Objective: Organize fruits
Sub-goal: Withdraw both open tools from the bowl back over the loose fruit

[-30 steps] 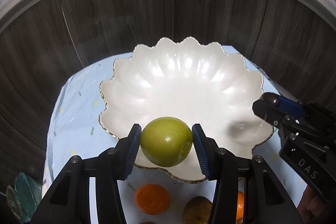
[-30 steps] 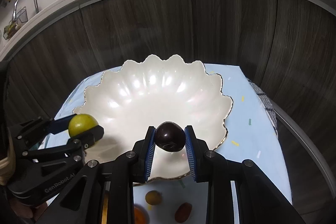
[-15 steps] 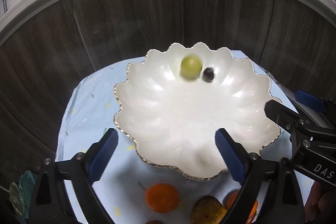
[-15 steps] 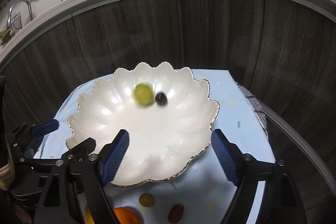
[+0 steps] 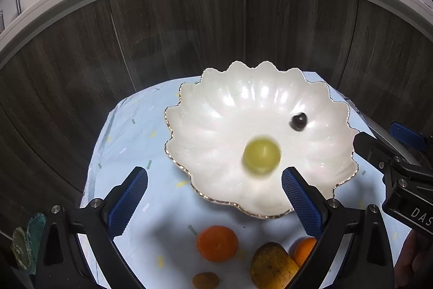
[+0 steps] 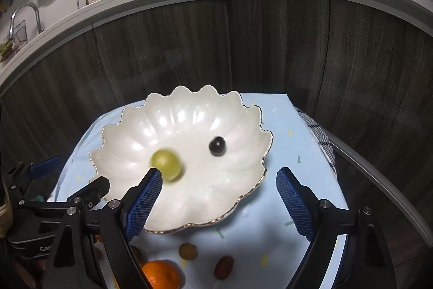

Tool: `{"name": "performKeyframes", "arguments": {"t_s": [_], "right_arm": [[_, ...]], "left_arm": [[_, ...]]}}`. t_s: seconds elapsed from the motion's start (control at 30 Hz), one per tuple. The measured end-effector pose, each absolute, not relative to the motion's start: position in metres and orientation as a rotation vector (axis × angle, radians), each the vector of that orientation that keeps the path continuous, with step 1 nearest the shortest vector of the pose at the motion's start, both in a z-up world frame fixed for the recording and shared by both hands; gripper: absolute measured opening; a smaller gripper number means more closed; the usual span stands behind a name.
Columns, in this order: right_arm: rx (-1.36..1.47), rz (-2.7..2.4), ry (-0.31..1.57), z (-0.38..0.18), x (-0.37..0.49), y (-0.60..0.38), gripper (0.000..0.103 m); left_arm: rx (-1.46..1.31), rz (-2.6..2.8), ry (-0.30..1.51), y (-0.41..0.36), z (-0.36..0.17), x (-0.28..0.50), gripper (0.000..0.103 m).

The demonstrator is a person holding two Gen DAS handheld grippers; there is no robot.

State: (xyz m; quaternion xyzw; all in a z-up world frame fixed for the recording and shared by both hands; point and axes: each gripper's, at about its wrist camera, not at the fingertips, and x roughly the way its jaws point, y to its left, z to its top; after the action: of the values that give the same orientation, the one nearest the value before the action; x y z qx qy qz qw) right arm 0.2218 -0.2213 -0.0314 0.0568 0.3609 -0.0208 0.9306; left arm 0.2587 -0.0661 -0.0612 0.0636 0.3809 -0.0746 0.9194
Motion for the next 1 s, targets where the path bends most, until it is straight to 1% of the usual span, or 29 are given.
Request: {"name": "performKeyframes", "arguments": {"t_s": [0.6,1.0], "right_arm": [[0.111,-0.041,0.707,-0.012,0.186,-0.213,0.087],[0.097,-0.05,0.703,-0.009,0.162,-0.208,0.087]], "left_arm": [[0.138,-0.147,0.739,-0.052,-0.038,0.216,0.101],[0.144,-0.158,0.723,-0.046,-0.033,0.189,0.101]]}}
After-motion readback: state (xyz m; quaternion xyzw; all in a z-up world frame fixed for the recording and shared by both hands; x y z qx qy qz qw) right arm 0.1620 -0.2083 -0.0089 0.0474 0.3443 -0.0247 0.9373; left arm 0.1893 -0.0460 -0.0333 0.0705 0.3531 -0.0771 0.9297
